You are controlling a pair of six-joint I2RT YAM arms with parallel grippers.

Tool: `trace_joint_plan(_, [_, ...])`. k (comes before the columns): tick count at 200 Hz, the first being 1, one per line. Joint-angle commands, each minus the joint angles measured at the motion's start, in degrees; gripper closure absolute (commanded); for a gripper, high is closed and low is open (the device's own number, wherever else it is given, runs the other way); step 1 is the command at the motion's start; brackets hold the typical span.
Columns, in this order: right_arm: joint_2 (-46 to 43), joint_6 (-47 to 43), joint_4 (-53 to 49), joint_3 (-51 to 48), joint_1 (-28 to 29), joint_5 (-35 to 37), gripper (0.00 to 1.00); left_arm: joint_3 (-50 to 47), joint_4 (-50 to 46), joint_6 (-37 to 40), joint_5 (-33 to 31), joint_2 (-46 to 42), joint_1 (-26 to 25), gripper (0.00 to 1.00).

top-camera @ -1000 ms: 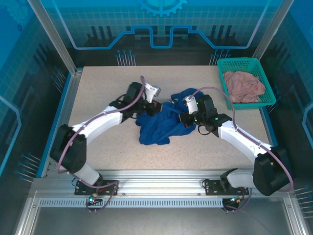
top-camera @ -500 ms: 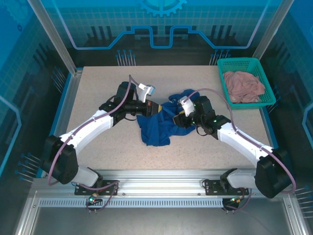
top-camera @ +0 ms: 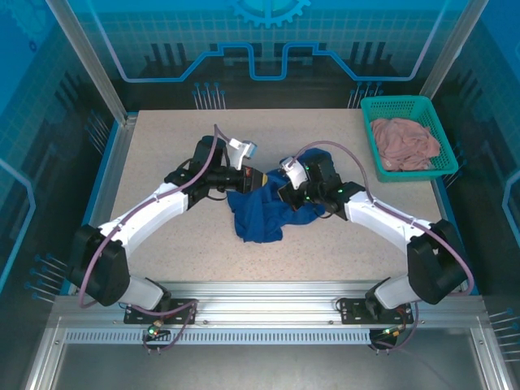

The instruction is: Fold the inside-out t-shirt

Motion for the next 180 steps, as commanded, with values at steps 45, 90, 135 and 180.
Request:
trace_joint_plan(45, [-7.5,14.7,7.5,-4.9,-3.9,-28.3,1.00,1.6,-9.1,-0.7,-32.9,-0.6,0.2,0.77])
trace_joint_plan(90, [-3.5,25.9,10.6,-1.9,-5.8,-27.5,1.00,-10.3,-5.8,1.2,-34.6,-16.9,-7.1,0.45])
trace_joint_plan(135, [-2.1,30.0,10.4,-0.7,-6.3,-26.6,1.00,-18.6,4.7,-3.5,-11.7,-19.3,-12.0,0.44])
trace_joint_plan(180, [-2.3,29.9,8.8,-0.3,-7.0,-26.6,1.00,-14.1,7.0,-4.1,-14.9,-7.8,-12.8,0.46])
